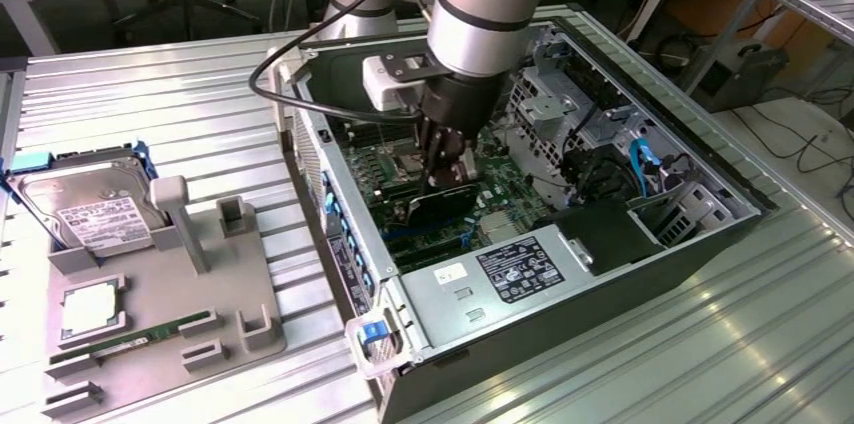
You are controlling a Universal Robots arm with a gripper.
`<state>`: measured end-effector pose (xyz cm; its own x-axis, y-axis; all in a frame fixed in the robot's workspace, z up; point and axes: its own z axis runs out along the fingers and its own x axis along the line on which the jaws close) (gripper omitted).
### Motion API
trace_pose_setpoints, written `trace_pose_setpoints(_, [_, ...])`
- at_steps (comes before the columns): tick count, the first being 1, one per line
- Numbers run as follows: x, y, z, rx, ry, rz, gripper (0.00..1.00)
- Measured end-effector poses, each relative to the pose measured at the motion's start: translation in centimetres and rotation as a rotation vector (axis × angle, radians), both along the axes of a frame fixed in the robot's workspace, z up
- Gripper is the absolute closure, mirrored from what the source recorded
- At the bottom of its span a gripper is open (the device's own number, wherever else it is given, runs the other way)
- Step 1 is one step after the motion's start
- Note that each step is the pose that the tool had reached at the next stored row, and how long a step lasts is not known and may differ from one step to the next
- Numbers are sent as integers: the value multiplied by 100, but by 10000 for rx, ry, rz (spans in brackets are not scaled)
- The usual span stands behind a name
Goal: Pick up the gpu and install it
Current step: 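Insert the gpu into the slot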
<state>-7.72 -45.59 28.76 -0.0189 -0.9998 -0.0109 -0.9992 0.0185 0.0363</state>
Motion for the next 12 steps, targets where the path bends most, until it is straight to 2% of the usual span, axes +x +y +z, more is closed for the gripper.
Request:
trace_pose_setpoints(2, [-15,17,-5,-29,0,0,89])
trace_pose_setpoints(7, [-27,59,-65,-51,0,1,89])
trace_pose_setpoints(12, [-29,62,-108,-64,1,0,89])
